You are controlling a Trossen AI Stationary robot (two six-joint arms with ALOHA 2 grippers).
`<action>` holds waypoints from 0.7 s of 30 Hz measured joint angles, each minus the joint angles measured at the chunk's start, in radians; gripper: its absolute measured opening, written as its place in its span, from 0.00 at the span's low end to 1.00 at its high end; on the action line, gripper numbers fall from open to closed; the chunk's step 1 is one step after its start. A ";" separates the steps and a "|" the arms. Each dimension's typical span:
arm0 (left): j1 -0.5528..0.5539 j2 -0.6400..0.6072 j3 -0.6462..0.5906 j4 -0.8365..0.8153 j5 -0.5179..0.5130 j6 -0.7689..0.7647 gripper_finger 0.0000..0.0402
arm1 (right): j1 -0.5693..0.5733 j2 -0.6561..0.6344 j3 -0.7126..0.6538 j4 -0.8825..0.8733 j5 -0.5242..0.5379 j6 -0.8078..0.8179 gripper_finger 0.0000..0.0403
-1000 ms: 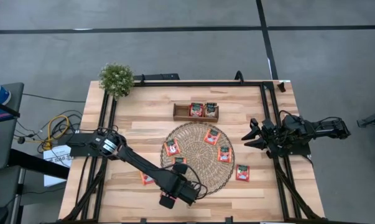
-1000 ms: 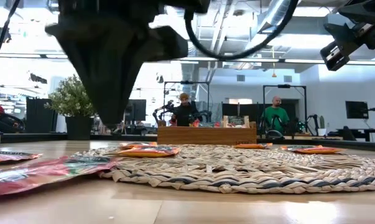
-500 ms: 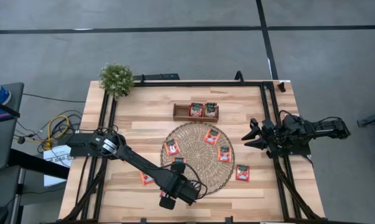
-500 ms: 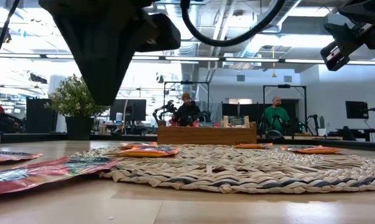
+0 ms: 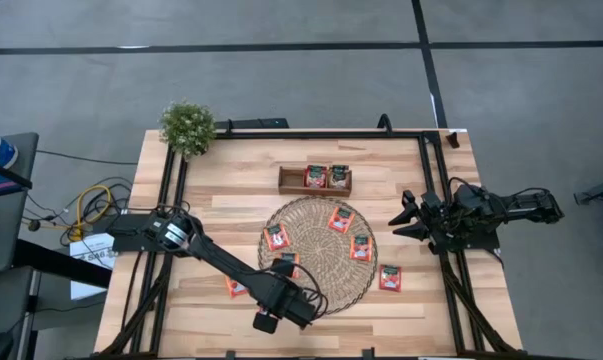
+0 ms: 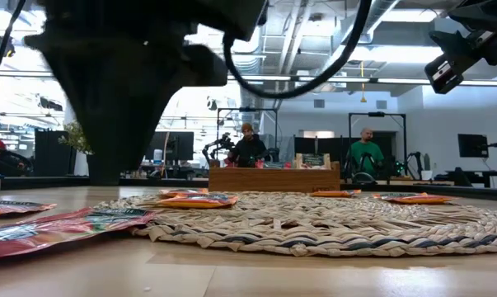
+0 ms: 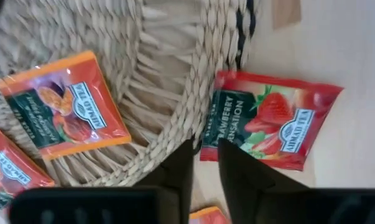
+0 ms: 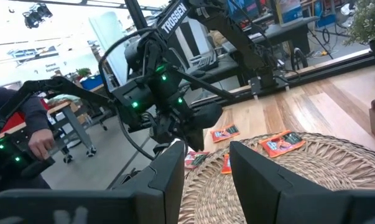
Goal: Pick & Place Tea
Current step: Put the red tea bag into the middle section of the wooden organizer
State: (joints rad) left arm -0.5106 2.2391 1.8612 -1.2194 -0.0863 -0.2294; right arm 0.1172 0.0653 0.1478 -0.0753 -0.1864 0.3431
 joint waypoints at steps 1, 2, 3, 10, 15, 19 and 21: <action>0.000 0.000 -0.010 0.006 -0.006 -0.007 0.20 | 0.000 0.000 0.000 0.000 0.000 0.000 0.30; 0.000 0.000 -0.023 0.013 -0.019 -0.026 0.23 | 0.000 0.000 0.000 0.000 0.000 0.000 0.30; 0.000 0.000 -0.035 0.020 -0.025 -0.039 0.25 | 0.000 0.000 0.000 0.000 0.000 0.000 0.30; 0.000 0.000 -0.064 0.062 -0.018 0.014 0.33 | 0.000 0.000 0.000 0.000 0.000 -0.003 0.30; -0.001 0.000 -0.064 0.108 -0.013 0.025 0.33 | 0.000 0.000 0.000 0.000 -0.001 -0.003 0.30; -0.001 0.000 -0.064 0.112 -0.014 0.034 0.33 | 0.000 0.000 0.000 0.000 -0.001 -0.004 0.30; -0.001 0.000 -0.064 0.112 -0.014 0.034 0.34 | 0.000 0.000 0.000 0.000 -0.001 -0.008 0.30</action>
State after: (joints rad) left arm -0.5117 2.2391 1.7973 -1.1072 -0.1002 -0.1951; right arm 0.1173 0.0654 0.1482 -0.0757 -0.1875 0.3348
